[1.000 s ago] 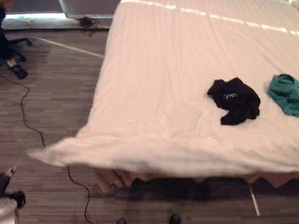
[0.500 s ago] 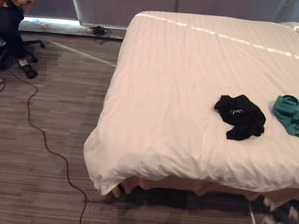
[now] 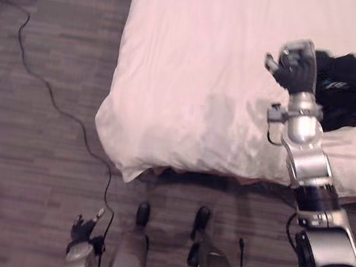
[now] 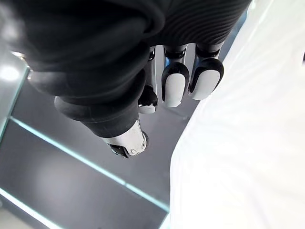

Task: Tidy the bed and pick cloth on bed and put in laundry

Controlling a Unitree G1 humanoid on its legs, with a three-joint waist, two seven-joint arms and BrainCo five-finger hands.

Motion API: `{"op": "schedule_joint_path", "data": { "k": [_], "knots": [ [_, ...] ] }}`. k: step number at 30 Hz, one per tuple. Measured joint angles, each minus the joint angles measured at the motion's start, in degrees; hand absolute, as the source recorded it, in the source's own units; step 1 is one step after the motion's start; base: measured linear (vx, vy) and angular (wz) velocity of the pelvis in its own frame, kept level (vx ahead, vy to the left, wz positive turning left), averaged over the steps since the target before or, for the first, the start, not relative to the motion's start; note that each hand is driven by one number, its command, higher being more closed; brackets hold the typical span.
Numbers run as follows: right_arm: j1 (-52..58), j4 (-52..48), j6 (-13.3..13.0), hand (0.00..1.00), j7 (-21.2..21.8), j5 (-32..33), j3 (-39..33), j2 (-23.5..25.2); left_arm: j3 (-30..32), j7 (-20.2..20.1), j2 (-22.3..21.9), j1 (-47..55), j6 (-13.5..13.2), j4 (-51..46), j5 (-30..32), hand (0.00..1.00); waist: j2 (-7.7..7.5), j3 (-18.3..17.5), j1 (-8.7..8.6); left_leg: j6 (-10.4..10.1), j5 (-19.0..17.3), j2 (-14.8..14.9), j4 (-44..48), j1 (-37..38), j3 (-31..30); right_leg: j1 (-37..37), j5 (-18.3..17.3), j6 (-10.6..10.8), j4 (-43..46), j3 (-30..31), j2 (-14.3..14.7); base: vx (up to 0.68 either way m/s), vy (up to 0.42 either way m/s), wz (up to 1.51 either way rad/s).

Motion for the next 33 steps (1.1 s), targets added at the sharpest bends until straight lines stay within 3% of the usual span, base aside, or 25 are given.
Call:
{"op": "schedule_joint_path", "data": {
  "k": [2, 7, 11, 14, 17, 20, 23, 26, 29, 33],
  "knots": [
    [-4.35, 6.32, 0.03, 1.00, -0.20, 1.13, 1.35, 1.00, -3.90, 0.93, 0.61, -3.22, -0.58, -0.26, -0.01, 0.00, 1.07, 2.60, 1.24, 0.13, 0.97, -0.29, 0.12, -3.08, -0.70, -3.29, 0.00, 0.00, 1.67, -0.86, -0.41, -0.08, 0.000, 0.26],
    [-5.18, 17.94, 0.43, 1.00, -1.12, 2.42, 1.74, 7.23, -10.45, 1.04, 0.55, -7.73, -0.91, 1.92, -0.14, 0.00, 2.30, 3.47, 2.00, 0.38, 1.47, -1.15, 1.90, -9.44, -2.86, -8.21, 0.00, 0.00, 2.98, -2.42, -1.43, -0.03, 0.018, 0.22],
    [-6.88, 19.35, -0.99, 1.00, -1.92, 2.96, 1.35, 11.25, -13.38, 1.07, 0.43, -10.33, -0.86, 4.47, -0.15, 0.00, 2.55, 3.73, 2.01, 0.51, 1.55, -1.12, 1.99, -9.81, -2.72, -9.11, -0.02, -0.01, 3.53, -2.10, -1.87, -0.04, 0.003, -0.04],
    [-5.48, 16.68, -1.47, 1.00, -1.38, 3.75, 7.88, 13.86, -14.93, 1.28, 0.43, -10.95, -0.79, 5.46, -0.09, 0.00, 2.53, 3.73, 1.90, 0.41, 1.61, -0.99, 1.55, -9.00, -1.77, -9.15, -0.03, -0.03, 3.50, -0.92, -1.43, -0.03, -0.020, -0.20],
    [-1.05, 11.30, -1.33, 1.00, 2.65, 6.90, 19.04, 17.49, -15.09, 1.94, 0.38, -10.95, -0.65, 5.74, 0.11, 0.00, 2.55, 3.74, 1.03, 0.10, 1.79, -0.22, 0.41, -6.43, -1.11, -7.24, -0.27, -0.37, 3.09, -0.71, -0.81, 0.02, -0.037, -0.14],
    [7.71, 5.07, -1.02, 1.00, 10.88, 14.66, 34.29, 23.13, -15.60, 1.89, 0.35, -10.94, 0.02, 5.69, 2.01, 0.00, 2.41, 3.65, 1.12, -0.34, 1.81, 0.94, -1.25, -1.23, -0.26, -2.24, -1.14, -0.86, 2.21, -1.02, 0.30, 0.07, -0.033, -0.01],
    [13.33, -1.40, -1.11, 1.00, 16.66, 21.58, 40.07, 27.72, -15.60, 1.76, 0.37, -10.69, 0.65, 5.71, 4.10, 0.00, 1.82, 2.66, 1.03, -0.45, 1.75, 1.17, -2.39, 1.24, 0.13, -0.48, -1.74, -1.01, 2.25, -0.99, 0.69, 0.03, -0.002, -0.04],
    [13.75, -3.78, -1.85, 1.00, 16.96, 23.64, 37.33, 28.54, -16.72, 1.78, 0.56, -9.21, 1.26, 6.15, 4.78, 0.00, 1.01, 0.35, 0.62, -0.44, 1.77, 0.99, -2.71, 1.82, 0.88, -0.38, -1.71, -0.98, 2.26, -0.39, 0.58, 0.00, 0.022, -0.10],
    [13.83, -5.02, -3.07, 1.00, 15.15, 23.73, 27.29, 28.42, -17.76, 1.80, 0.56, -8.09, 1.50, 6.92, 4.82, 0.00, 0.31, -0.98, -0.26, -0.44, 1.79, 0.88, -2.65, 2.03, 1.53, -0.53, -1.46, -0.81, 2.34, 0.33, 0.50, -0.01, 0.024, -0.09],
    [13.40, -9.58, -5.01, 1.00, 9.73, 22.89, 13.37, 24.36, -18.13, 1.82, 0.78, -7.92, 1.44, 6.85, 4.80, 0.00, 0.35, -0.97, -1.34, -0.60, 2.25, 0.73, -2.04, -1.22, 1.81, -3.94, -0.79, -0.98, 2.83, 0.58, 0.26, -0.04, 0.005, -0.04]
  ]
}}
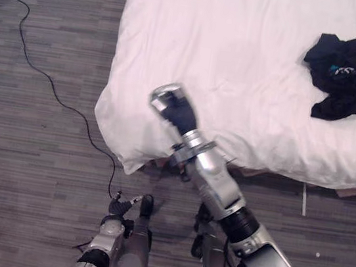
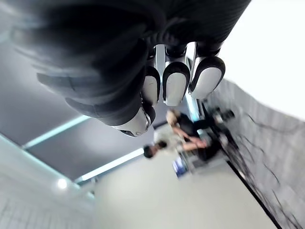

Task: Tidy the bed and pick cloth on bed and put in laundry

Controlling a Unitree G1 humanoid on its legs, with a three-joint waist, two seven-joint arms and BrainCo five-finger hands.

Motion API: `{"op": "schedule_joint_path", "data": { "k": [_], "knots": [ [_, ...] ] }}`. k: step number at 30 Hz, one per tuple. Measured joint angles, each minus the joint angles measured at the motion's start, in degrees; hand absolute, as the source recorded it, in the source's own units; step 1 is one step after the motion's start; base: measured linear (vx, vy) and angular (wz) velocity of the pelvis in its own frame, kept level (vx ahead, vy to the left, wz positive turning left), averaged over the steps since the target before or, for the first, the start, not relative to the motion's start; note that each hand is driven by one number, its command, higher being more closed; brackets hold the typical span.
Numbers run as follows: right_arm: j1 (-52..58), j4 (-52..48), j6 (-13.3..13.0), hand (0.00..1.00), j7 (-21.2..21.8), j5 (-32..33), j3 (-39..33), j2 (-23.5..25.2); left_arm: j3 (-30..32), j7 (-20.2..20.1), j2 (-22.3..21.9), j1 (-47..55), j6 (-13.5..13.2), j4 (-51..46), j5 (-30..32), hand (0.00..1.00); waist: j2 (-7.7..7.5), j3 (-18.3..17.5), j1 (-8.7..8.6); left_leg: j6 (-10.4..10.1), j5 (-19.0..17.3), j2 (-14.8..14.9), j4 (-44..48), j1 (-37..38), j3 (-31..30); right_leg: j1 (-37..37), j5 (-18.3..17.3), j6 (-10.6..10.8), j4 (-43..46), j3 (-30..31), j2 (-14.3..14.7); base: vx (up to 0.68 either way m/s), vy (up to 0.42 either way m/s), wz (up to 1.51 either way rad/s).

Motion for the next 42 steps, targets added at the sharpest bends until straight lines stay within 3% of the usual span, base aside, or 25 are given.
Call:
{"op": "schedule_joint_path", "data": {
  "k": [4, 6, 9, 11, 17, 20, 24, 25, 27, 28, 30, 34, 35, 36, 37, 38, 39, 40, 41, 42],
  "knots": [
    [-2.15, 0.87, -0.42, 1.00, -5.07, -0.61, -12.71, -4.89, -1.60, -0.12, 0.02, -0.04, -0.22, -0.64, -0.26, 0.00, 1.26, 0.72, -0.76, -0.09, 0.92, -0.26, 1.06, -4.35, -0.39, -4.61, 0.24, -0.20, 1.93, -0.06, -0.41, -0.04, -0.010, 0.05],
    [-4.64, 5.10, -1.15, 1.00, -8.74, -1.65, -19.12, -8.92, -1.87, -0.73, -0.40, -0.18, -1.11, -0.64, -0.57, 0.00, 3.18, 1.75, -0.73, -0.07, 0.90, -0.48, 2.28, -7.16, -0.53, -7.45, 0.29, -0.26, 3.14, 0.07, -0.72, -0.07, -0.005, 0.04],
    [-6.76, 12.11, -1.22, 1.00, -12.01, -2.04, -23.42, -13.80, -1.87, -1.14, -0.38, -0.94, -1.16, -0.46, -1.39, 0.00, 4.81, 2.59, -0.64, -0.04, 0.89, -0.77, 4.03, -12.38, -0.25, -12.98, 0.31, -0.30, 5.06, 0.66, -1.17, -0.09, -0.008, -0.01],
    [-6.99, 12.25, -3.11, 1.00, -12.06, -2.64, -24.36, -15.03, -1.82, -1.19, -0.38, -1.47, -1.14, -0.50, -1.42, 0.00, 5.30, 2.84, -0.73, 0.07, 0.82, -0.80, 5.39, -14.65, 0.31, -15.88, 0.32, -0.31, 6.70, 1.54, -1.28, -0.04, -0.012, -0.10],
    [-4.34, 14.33, -3.21, 1.00, -12.78, -4.95, -26.22, -14.58, -1.54, -1.13, -2.35, -1.83, -1.16, -3.95, -1.47, 0.00, 5.32, 2.85, -0.54, 1.11, -3.25, 0.50, 12.15, -15.29, 3.66, -16.38, -0.83, 0.57, 9.49, 4.75, -0.71, -0.02, -0.014, -0.28],
    [3.74, 13.55, -2.91, 1.00, -13.20, -5.87, -32.08, -13.00, -1.06, -1.12, -3.09, -1.84, -1.11, -6.03, -1.41, 0.00, 5.26, 2.82, -0.94, 1.78, -6.77, 1.74, 16.64, -14.37, 4.97, -14.23, -1.43, 1.05, 10.04, 5.43, -0.05, -0.01, 0.012, -0.28],
    [19.98, 21.85, 2.62, 1.00, -14.69, -3.72, -42.46, -9.59, -1.12, -1.15, -3.17, -0.90, -1.00, -6.88, -1.37, 0.00, 4.56, 2.92, -1.41, 1.69, -9.35, 2.43, 17.78, -7.88, 6.13, -8.27, -3.83, 1.48, 11.48, 5.97, 0.26, 0.06, 0.028, -0.14],
    [23.91, 24.15, 3.82, 1.00, -14.77, -3.55, -44.17, -8.58, -1.05, -1.15, -2.95, -0.21, -0.98, -6.95, -1.31, 0.00, 4.34, 2.82, -2.13, 1.78, -9.70, 2.37, 17.24, -5.80, 6.68, -6.72, -4.25, 1.73, 11.39, 6.38, 0.28, 0.11, 0.047, -0.21],
    [30.77, 30.80, 5.38, 1.00, -14.26, -3.66, -46.39, -6.90, -0.97, -1.31, -1.76, 1.70, -0.58, -6.98, -1.20, 0.00, 3.08, 1.75, -5.22, 1.67, -9.94, 1.97, 15.49, -1.74, 7.95, -3.83, -4.92, 2.25, 10.76, 7.19, 0.09, 0.12, 0.057, -0.28],
    [33.66, 33.94, 6.22, 0.00, -13.98, -3.78, -47.48, -6.39, -0.98, -1.61, -1.11, 2.45, -0.32, -6.91, -0.87, 0.00, 2.19, 0.54, -6.31, 1.67, -9.94, 1.89, 14.14, -0.11, 8.95, -2.83, -4.74, 2.38, 9.70, 8.05, 0.26, 0.17, 0.063, -0.43],
    [39.53, 40.41, 7.56, 0.00, -13.07, -5.23, -51.03, -5.02, -1.20, -3.04, -0.33, 3.23, 0.08, -6.39, 0.39, 0.00, 0.91, -1.80, -7.77, 1.63, -9.88, 1.76, 10.77, 5.27, 11.42, 0.90, -3.90, 2.34, 7.06, 9.81, 0.80, 0.16, 0.048, -0.51],
    [44.96, 45.52, 9.16, 0.00, -10.23, -8.55, -52.72, -3.06, -1.31, -4.81, 0.10, 3.42, 0.14, -4.08, 2.34, 0.00, 0.13, -5.51, -9.17, 1.57, -9.87, 1.28, 6.86, 11.35, 15.88, 3.66, -3.47, 2.84, 5.22, 13.46, 1.55, 0.14, 0.057, -0.58],
    [44.85, 47.23, 10.02, 0.00, -8.89, -9.55, -52.63, -2.14, -1.86, -5.12, 0.77, 3.46, 0.18, -3.37, 2.87, 0.00, -0.08, -6.19, -10.19, 1.53, -9.91, 1.30, 6.04, 12.84, 18.07, 3.54, -3.30, 2.94, 5.14, 14.24, 1.77, 0.07, 0.039, -0.65],
    [44.62, 47.86, 10.25, 0.00, -8.46, -9.95, -52.66, -1.67, -1.97, -5.22, 0.84, 3.39, 0.18, -2.99, 3.37, 0.00, -0.03, -6.21, -10.18, 1.53, -9.89, 1.49, 5.48, 13.68, 19.39, 3.40, -3.82, 2.75, 5.18, 12.83, 1.56, 0.04, 0.027, -0.98],
    [44.29, 48.74, 10.56, 0.00, -7.58, -10.83, -52.72, -0.91, -2.46, -5.40, 0.85, 3.23, 0.25, -2.56, 3.83, 0.00, -0.03, -6.25, -10.14, 1.44, -9.93, 1.89, 4.68, 15.35, 22.61, 2.87, -6.19, 0.47, 6.66, 5.16, -0.42, 0.04, 0.029, -1.34],
    [43.96, 48.88, 10.89, 0.00, -7.05, -11.77, -52.55, 0.00, -3.15, -6.00, 1.61, 3.99, 0.51, -2.29, 4.35, 0.00, 0.64, -6.34, -10.09, 0.70, -10.28, 3.17, 4.04, 17.41, 26.91, 2.74, -8.63, -1.60, 9.29, -8.59, -3.71, 0.06, 0.029, -1.43],
    [43.73, 49.34, 10.92, 0.00, -6.75, -12.12, -52.44, 0.20, -3.57, -6.17, 2.12, 4.09, 0.54, -1.65, 4.52, 0.00, 0.81, -6.59, -10.12, 0.22, -10.62, 3.67, 4.12, 17.89, 28.27, 2.76, -8.85, -1.98, 10.14, -13.14, -4.78, 0.09, 0.019, -1.55],
    [43.16, 50.77, 11.12, 0.00, -6.44, -12.87, -51.84, 0.49, -3.66, -6.32, 3.02, 4.10, 0.85, -0.23, 4.91, 0.00, 0.54, -7.07, -10.08, -0.90, -11.35, 4.48, 4.42, 19.19, 31.54, 3.72, -8.76, -2.64, 11.39, -21.84, -6.99, 0.12, -0.048, -1.35],
    [42.65, 51.55, 11.20, 0.00, -6.37, -13.86, -51.20, 0.55, -3.69, -6.38, 3.41, 4.09, 1.28, 0.51, 5.68, 0.00, 0.61, -7.13, -10.11, -1.99, -12.05, 5.20, 4.94, 20.34, 33.71, 4.36, -7.13, -2.99, 12.12, -27.27, -8.07, 0.16, -0.092, -1.57],
    [42.30, 51.52, 11.19, 0.00, -6.42, -14.39, -50.48, 0.66, -3.70, -6.57, 3.58, 3.94, 1.32, 1.29, 6.61, 0.00, 1.10, -7.11, -10.20, -2.72, -11.83, 5.70, 4.76, 21.69, 36.51, 3.93, -7.07, -3.27, 13.05, -27.93, -7.40, 0.17, -0.109, -1.28]
  ]
}}
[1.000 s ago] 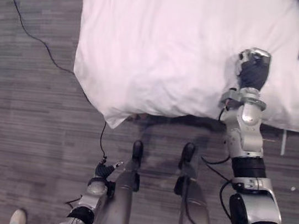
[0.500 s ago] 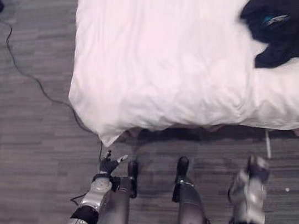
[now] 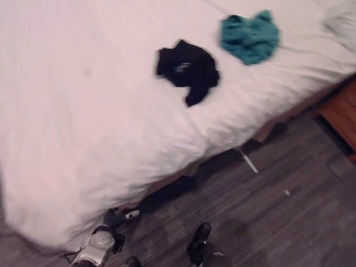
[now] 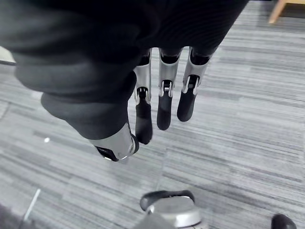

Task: Tidy the bed and pick cloth on bed and put in laundry

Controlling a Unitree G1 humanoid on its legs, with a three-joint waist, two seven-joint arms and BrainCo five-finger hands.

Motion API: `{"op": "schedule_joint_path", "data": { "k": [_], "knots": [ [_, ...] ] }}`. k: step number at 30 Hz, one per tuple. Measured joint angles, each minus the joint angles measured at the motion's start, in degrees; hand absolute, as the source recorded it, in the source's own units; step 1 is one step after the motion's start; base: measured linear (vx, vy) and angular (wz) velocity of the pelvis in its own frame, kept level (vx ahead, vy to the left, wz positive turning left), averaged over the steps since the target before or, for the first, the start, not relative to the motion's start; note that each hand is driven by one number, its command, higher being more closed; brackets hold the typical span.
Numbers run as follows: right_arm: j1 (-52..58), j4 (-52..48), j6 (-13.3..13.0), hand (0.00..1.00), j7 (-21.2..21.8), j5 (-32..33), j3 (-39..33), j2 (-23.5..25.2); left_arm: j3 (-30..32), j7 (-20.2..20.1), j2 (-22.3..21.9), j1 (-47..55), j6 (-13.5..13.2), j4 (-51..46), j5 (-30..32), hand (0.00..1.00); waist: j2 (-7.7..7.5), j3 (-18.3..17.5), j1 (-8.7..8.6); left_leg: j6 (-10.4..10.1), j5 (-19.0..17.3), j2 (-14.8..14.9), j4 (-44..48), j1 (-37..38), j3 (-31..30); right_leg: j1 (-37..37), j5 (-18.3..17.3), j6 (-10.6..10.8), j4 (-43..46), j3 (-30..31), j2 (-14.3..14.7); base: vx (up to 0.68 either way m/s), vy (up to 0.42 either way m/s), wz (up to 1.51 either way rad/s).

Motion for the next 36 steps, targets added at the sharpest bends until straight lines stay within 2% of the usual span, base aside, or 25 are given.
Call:
{"op": "schedule_joint_path", "data": {
  "k": [3, 4, 5, 6, 7, 8, 9, 11, 12, 13, 14, 15, 18, 20, 22, 23, 24, 25, 27, 28, 30, 32, 33, 34, 36],
  "knots": [
    [-0.12, -0.40, -0.15, 0.00, 0.21, -2.05, 0.23, -0.44, -0.29, -1.45, -1.78, -0.85, -0.15, 1.39, 2.50, 0.00, 1.72, -0.75, -0.68, -3.10, 2.43, 0.67, -1.86, 5.48, 6.71, -0.34, -2.08, -0.78, 0.86, 5.40, 4.35, 0.21, -0.117, -1.36],
    [-0.12, -0.54, -0.38, 0.00, 0.65, -2.96, 1.96, -0.71, -0.27, -2.18, -2.61, -0.77, -0.31, 1.39, 3.44, 0.00, 1.23, -1.06, -0.60, -3.34, 2.50, 2.13, 4.02, 5.82, 7.90, -0.31, -2.81, -0.68, 1.17, 8.83, 5.69, 0.17, -0.104, -1.61],
    [-0.13, -0.55, -0.55, 0.00, 1.14, -3.85, 5.02, -0.98, -0.18, -2.23, -3.04, -0.15, -0.30, 1.57, 3.79, 0.00, 0.51, -1.56, 0.05, -1.97, 3.46, 6.89, 19.29, 2.54, 5.99, 0.36, -2.99, -1.11, 0.04, 13.42, 7.50, 0.24, -0.135, -1.93],
    [-0.39, -0.54, -0.76, 0.00, 1.12, -3.93, 7.12, -1.57, -0.17, -2.21, -3.35, 0.52, -0.33, 1.57, 3.94, 0.00, 0.68, -1.53, 0.16, 3.54, 7.29, 10.44, 31.61, -1.55, 0.26, 1.67, -3.13, -1.98, -1.64, 16.43, 9.35, 0.20, -0.073, -1.71],
    [-0.71, -0.57, -0.81, 0.00, 1.13, -3.94, 8.52, -1.74, -0.08, -2.17, -3.61, 1.05, -0.33, 1.57, 3.97, 0.00, 0.86, -1.50, 0.15, 6.24, 6.69, 11.50, 38.31, -4.88, -4.83, 2.45, -2.93, -2.45, -2.59, 18.40, 10.45, 0.20, -0.011, -1.72],
    [-1.76, -0.59, -0.95, 0.00, 1.08, -3.96, 10.40, -2.44, 0.35, -2.04, -4.30, 1.94, -0.34, 1.62, 4.06, 0.00, 0.99, -0.98, 0.47, 6.88, 2.70, 10.77, 47.60, -10.71, -14.95, 3.70, -2.73, -2.93, -3.56, 22.37, 12.49, 0.16, 0.095, -2.17],
    [-2.55, -0.31, -1.03, 0.00, 1.01, -4.54, 11.21, -2.87, 0.23, -2.00, -4.72, 2.54, -0.33, 1.89, 4.07, 0.00, 1.74, -0.29, 1.99, 5.35, -1.34, 6.80, 51.18, -14.85, -25.09, 5.71, -3.02, -3.34, -3.89, 27.66, 14.76, 0.15, 0.129, -2.25],
    [-2.59, -0.06, -1.06, 0.00, 1.08, -5.83, 12.22, -3.16, 0.24, -1.75, -4.85, 3.52, -0.47, 1.70, 3.82, 0.00, 1.34, 0.02, 3.66, 4.72, -3.30, 2.25, 47.71, -18.11, -33.06, 7.95, -3.02, -3.29, -4.55, 33.14, 16.19, 0.16, 0.176, -1.97],
    [-2.66, -0.15, -1.06, 0.00, 1.08, -6.42, 12.62, -3.03, 0.28, -1.26, -4.63, 3.71, -1.37, 0.81, 3.39, 0.00, 0.30, 0.45, 3.92, 5.22, -3.59, 0.18, 40.58, -20.63, -36.34, 9.11, -3.07, -2.64, -5.76, 36.34, 16.34, 0.17, 0.191, -1.62],
    [-2.63, -0.28, -1.07, 0.00, 1.10, -6.54, 12.62, -3.02, 0.28, -0.78, -4.68, 3.69, -1.62, 0.73, 3.26, 0.00, 0.33, 0.36, 4.13, 5.21, -3.57, -0.36, 36.71, -21.05, -36.91, 9.55, -3.10, -2.52, -6.26, 37.17, 16.17, 0.17, 0.216, -1.52],
    [-2.37, -0.71, -1.13, 0.00, 1.10, -7.24, 12.62, -3.23, 0.30, -0.52, -4.98, 3.70, -1.97, 0.64, 2.69, 0.00, 0.94, -0.24, 4.69, 4.71, -3.11, -1.21, 27.08, -20.97, -37.71, 10.13, -2.75, -0.83, -7.68, 38.67, 15.92, 0.19, 0.255, -1.60],
    [-1.84, -0.91, -1.12, 0.00, 1.16, -7.92, 12.81, -4.21, 0.28, -0.35, -5.68, 3.97, -2.09, 0.85, 1.87, 0.00, 2.71, -0.97, 5.31, 4.40, 1.03, -1.23, 16.31, -20.69, -38.25, 10.79, -1.96, 1.34, -9.05, 40.57, 16.57, 0.21, 0.276, -1.53],
    [-0.12, -1.07, -1.08, 0.00, 1.11, -8.34, 13.68, -3.51, 0.37, 0.05, -5.57, 3.31, -2.55, 1.84, 1.50, 0.00, -0.02, -2.31, 4.88, 6.00, 1.86, -4.70, 11.12, -18.58, -35.45, 11.19, -0.58, 4.26, -12.17, 42.49, 12.71, 0.28, 0.267, -0.36],
    [0.61, -0.60, -1.05, 0.00, 1.11, -8.37, 13.67, -2.96, 0.19, 0.27, -5.72, 3.49, -2.58, 2.38, 1.51, 0.00, -0.63, -2.37, 4.86, 8.09, 0.63, -7.96, 10.29, -17.21, -35.10, 11.34, -3.74, 5.91, -10.33, 42.19, 9.78, 0.24, 0.243, 0.32],
    [1.24, -0.58, -1.12, 0.00, 1.12, -8.44, 13.62, -2.17, -0.08, -0.20, -5.68, 3.74, -2.48, 2.50, 1.49, 0.00, -1.63, -2.06, 4.74, 10.19, -2.50, -10.07, 10.08, -14.35, -35.26, 11.10, -9.36, 8.36, -1.61, 41.71, 7.36, 0.26, 0.227, 0.32],
    [1.04, -0.93, -1.14, 0.00, 1.16, -8.50, 13.73, -2.19, -1.91, -1.16, -5.76, 3.65, -2.44, 2.66, 1.39, 0.00, -2.06, -1.81, 4.79, 10.91, -3.86, -11.23, 9.71, -11.69, -35.64, 7.22, -11.72, 11.38, 11.35, 42.76, 6.80, 0.23, 0.153, 0.30],
    [1.03, -1.70, -1.13, 0.00, 1.14, -8.50, 13.79, -2.05, -3.17, -1.31, -5.82, 3.83, -2.40, 2.69, 1.49, 0.00, -2.28, -1.71, 4.59, 11.16, -4.17, -12.02, 9.16, -10.36, -36.69, 4.39, -11.15, 12.21, 18.95, 42.92, 6.63, 0.25, 0.131, 0.31],
    [1.20, -2.90, -1.17, 0.00, 1.09, -8.49, 13.80, -1.24, -4.32, -1.34, -5.25, 3.87, -2.35, 2.63, 1.67, 0.00, -3.47, -1.39, 3.86, 11.85, -4.49, -12.96, 7.92, -7.99, -38.39, -0.16, -8.10, 13.17, 30.46, 42.62, 6.30, 0.23, 0.087, 0.42],
    [1.23, -3.36, -1.16, 0.00, 1.11, -8.44, 14.06, -0.34, -4.19, -1.33, -4.20, 3.83, -1.95, 2.77, 1.70, 0.00, -4.87, -1.30, 3.10, 12.13, -4.54, -12.22, 6.59, -4.89, -39.35, -4.40, -11.18, 10.60, 37.11, 41.68, 6.94, 0.38, -0.050, 0.44],
    [1.43, -3.42, -1.17, 0.00, 1.07, -8.37, 14.77, -0.32, -3.90, -1.18, -4.27, 3.89, -1.69, 2.86, 1.71, 0.00, -5.02, -1.22, 3.25, 11.44, -4.70, -11.34, 5.32, -2.63, -40.03, -5.76, -13.42, 8.82, 34.75, 39.66, 7.56, 0.52, -0.169, 0.31],
    [0.31, -3.46, -1.17, 0.00, 1.04, -8.34, 14.88, -1.56, -1.62, -0.84, -5.00, 3.88, -1.20, 3.59, 1.73, 0.00, -3.22, -0.60, 2.57, 10.86, -5.05, -9.13, 1.25, 0.81, -40.25, -8.27, -12.88, 6.79, 21.31, 36.60, 8.73, 0.48, -0.189, 0.19],
    [-1.33, -3.50, -1.14, 0.00, 0.94, -8.34, 14.82, -2.59, -1.02, -0.77, -5.15, 3.88, -1.15, 3.78, 2.27, 0.00, -0.95, 0.77, 1.70, 9.46, -5.90, -6.81, -1.85, 3.19, -40.33, -9.76, -6.91, 5.90, 5.56, 35.21, 8.86, 0.48, -0.214, 0.13],
    [-1.64, -3.49, -1.09, 0.00, 0.77, -8.34, 14.67, -2.89, -0.13, -0.71, -5.14, 3.88, -1.07, 4.00, 2.80, 0.00, -0.46, 1.09, 1.20, 8.34, -6.58, -5.44, -3.88, 5.39, -40.36, -9.22, 2.50, 6.93, 0.03, 32.43, 7.94, 0.54, -0.253, 0.09],
    [-2.35, -3.32, -1.08, 0.00, 0.62, -8.34, 14.11, -2.97, 0.24, -0.66, -5.42, 3.73, -1.15, 4.74, 3.51, 0.00, 1.14, 1.48, 1.39, 7.69, -6.41, -4.61, -4.11, 5.83, -40.03, -9.50, 2.34, 5.07, 1.57, 31.06, 8.88, 0.55, -0.235, 0.11],
    [-3.21, -3.20, -1.05, 0.00, -0.29, -8.39, 11.41, -2.35, 0.59, -0.67, -4.68, 2.81, -1.16, 6.18, 4.64, 0.00, 2.13, 1.85, 1.15, 2.63, -1.01, -3.30, -2.33, 7.42, -38.82, -10.14, -4.60, 2.20, 11.00, 29.22, 8.86, 0.58, -0.253, 0.16]
  ]
}}
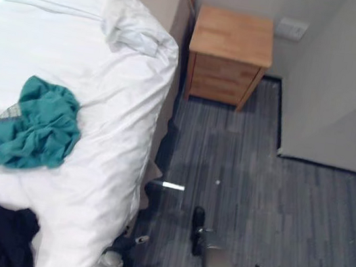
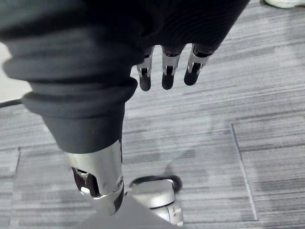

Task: Tidy the bed and pick cloth on bed and put in laundry

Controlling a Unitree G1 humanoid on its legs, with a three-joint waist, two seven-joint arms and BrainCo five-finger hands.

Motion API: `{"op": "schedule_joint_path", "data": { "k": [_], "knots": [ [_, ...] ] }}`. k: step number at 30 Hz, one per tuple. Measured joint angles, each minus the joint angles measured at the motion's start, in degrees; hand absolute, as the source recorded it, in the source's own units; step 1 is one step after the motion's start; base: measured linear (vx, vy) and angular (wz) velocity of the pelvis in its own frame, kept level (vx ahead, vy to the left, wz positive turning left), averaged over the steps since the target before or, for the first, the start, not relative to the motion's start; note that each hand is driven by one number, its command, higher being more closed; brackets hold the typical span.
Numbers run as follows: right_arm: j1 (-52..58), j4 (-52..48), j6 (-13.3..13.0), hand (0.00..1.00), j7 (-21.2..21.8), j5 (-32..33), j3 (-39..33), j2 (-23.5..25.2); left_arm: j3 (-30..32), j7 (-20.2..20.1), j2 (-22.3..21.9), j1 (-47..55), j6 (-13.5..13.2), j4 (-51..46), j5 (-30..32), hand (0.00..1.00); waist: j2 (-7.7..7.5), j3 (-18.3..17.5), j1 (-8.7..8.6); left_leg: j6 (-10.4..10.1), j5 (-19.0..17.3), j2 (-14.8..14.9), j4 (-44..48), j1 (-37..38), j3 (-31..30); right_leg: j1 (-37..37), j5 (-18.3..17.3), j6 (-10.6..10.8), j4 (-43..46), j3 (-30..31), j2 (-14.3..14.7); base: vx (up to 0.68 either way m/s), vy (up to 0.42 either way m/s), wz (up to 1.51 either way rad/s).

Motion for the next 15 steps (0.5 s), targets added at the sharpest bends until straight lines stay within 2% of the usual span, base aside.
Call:
{"op": "schedule_joint_path", "data": {
  "k": [1, 2, 3, 4, 5, 6, 7, 9, 10, 11, 13, 14, 15],
  "knots": [
    [0.21, -0.04, -0.02, 0.00, -0.06, -0.04, -0.48, 0.11, 0.12, 0.00, -0.01, 0.04, 0.00, 0.00, 0.08, 0.00, 0.03, 0.00, 0.04, -1.71, 1.21, 0.22, 1.84, -0.17, 0.31, 0.77, -1.31, -0.61, 1.09, -0.55, 0.13, 0.52, -0.284, 0.14],
    [0.68, -0.41, -0.02, 0.00, -0.12, -0.33, -0.72, 0.23, 0.33, 0.07, -0.48, 0.31, -0.09, -0.14, 0.20, 0.00, 0.16, -0.07, 0.04, -4.06, 2.93, 0.99, 9.62, -1.78, 0.36, 3.38, -3.35, -1.09, 0.96, -1.76, 0.97, 0.30, -0.204, 0.03],
    [0.95, -0.84, 0.02, 0.00, -0.19, -0.66, -0.64, 0.31, 1.17, 0.12, -0.60, 0.66, -0.11, -0.27, 0.25, 0.00, 0.16, -0.08, 0.03, -5.49, 4.09, 1.32, 16.58, -4.12, -0.04, 5.58, -4.27, -1.15, -0.56, -1.74, 1.41, 0.57, -0.343, -0.11],
    [2.00, -2.59, 0.05, 0.00, -0.42, -1.27, -0.52, -0.03, 4.33, 0.14, -2.44, 1.99, -0.21, -2.12, 0.01, 0.00, 1.59, -0.09, 0.27, -6.97, 10.98, 3.53, 35.12, -12.37, -1.91, 10.78, -4.41, -2.00, -5.43, -0.96, 3.88, 0.46, -0.222, -0.45],
    [2.74, -3.44, 0.12, 0.00, -0.93, -1.83, -0.45, -0.45, 5.63, 0.36, -3.16, 3.15, -0.44, -4.54, -0.09, 0.00, 2.37, 0.11, 1.02, -7.01, 10.88, 4.95, 49.29, -18.41, -2.89, 14.72, -4.54, -3.12, -8.80, 0.52, 6.73, 0.53, -0.150, -0.73],
    [3.02, -3.68, 0.14, 0.00, -1.15, -1.87, -0.42, -0.57, 6.18, 0.55, -3.32, 3.48, -0.84, -5.86, -0.24, 0.00, 2.77, 0.08, 1.67, -6.76, 9.86, 5.29, 56.53, -21.33, -2.92, 17.33, -5.11, -4.12, -10.24, 1.71, 7.99, 0.43, -0.010, -1.06],
    [3.28, -3.66, 0.14, 0.00, -1.33, -2.18, 0.10, -0.58, 6.36, 1.39, -3.17, 3.43, -1.04, -6.97, -0.47, 0.00, 1.98, 0.29, 2.60, -4.64, 7.88, 5.07, 62.84, -24.96, -2.43, 21.55, -5.54, -4.84, -12.30, 4.17, 9.20, 0.50, 0.000, -1.10],
    [3.00, -3.61, 0.18, 0.00, -1.37, -2.25, 1.58, -0.41, 6.28, 2.19, -2.66, 3.39, -1.45, -8.17, -0.77, 0.00, 0.65, -0.23, 3.34, -1.13, 4.72, 3.96, 61.25, -29.82, -0.59, 26.59, -5.72, -4.97, -15.92, 8.18, 9.40, 0.41, 0.037, -1.09],
    [2.72, -3.26, 0.17, 0.00, -1.34, -2.26, 1.61, -0.35, 6.42, 2.49, -2.67, 3.36, -1.65, -9.19, -1.38, 0.00, 0.25, -0.38, 4.29, 0.50, 2.17, 3.67, 56.14, -32.18, 0.72, 28.67, -5.35, -4.38, -17.75, 10.95, 9.08, 0.42, 0.128, -1.12],
    [1.77, -2.44, 0.14, 0.00, -1.27, -2.27, 1.60, -0.40, 6.38, 2.57, -2.63, 3.17, -1.86, -9.53, -1.47, 0.00, -0.05, -0.52, 4.77, 0.89, 0.67, 2.62, 46.75, -33.49, 1.27, 30.66, -5.17, -3.25, -19.55, 12.60, 8.19, 0.44, 0.163, -1.07],
    [1.53, -1.65, 0.23, 0.00, -1.18, -2.27, 1.67, -0.20, 6.10, 2.65, -2.58, 3.14, -2.06, -9.35, -1.46, 0.00, -0.87, -1.10, 5.10, 0.79, 1.15, 0.22, 28.77, -32.93, 1.34, 32.39, -6.00, -1.72, -21.11, 13.54, 6.14, 0.46, 0.230, -0.51],
    [1.58, -1.01, 0.14, 0.00, -1.18, -2.37, 1.57, 0.36, 5.64, 2.66, -2.04, 2.68, -2.16, -9.29, -1.38, 0.00, -1.67, -1.26, 5.36, 3.80, 5.73, -1.79, 19.72, -32.37, 2.55, 34.38, -7.14, -0.13, -22.41, 13.58, 3.82, 0.47, 0.258, -0.08],
    [1.52, -0.06, 0.21, 0.00, -1.19, -2.36, 1.60, 1.00, 5.19, 2.70, -1.52, 2.29, -2.15, -8.66, -1.29, 0.00, -3.96, -2.16, 5.40, 4.71, 6.77, -4.04, 15.84, -30.23, 4.20, 34.60, -7.22, 0.57, -22.81, 12.70, 1.83, 0.49, 0.203, 0.12]
  ]
}}
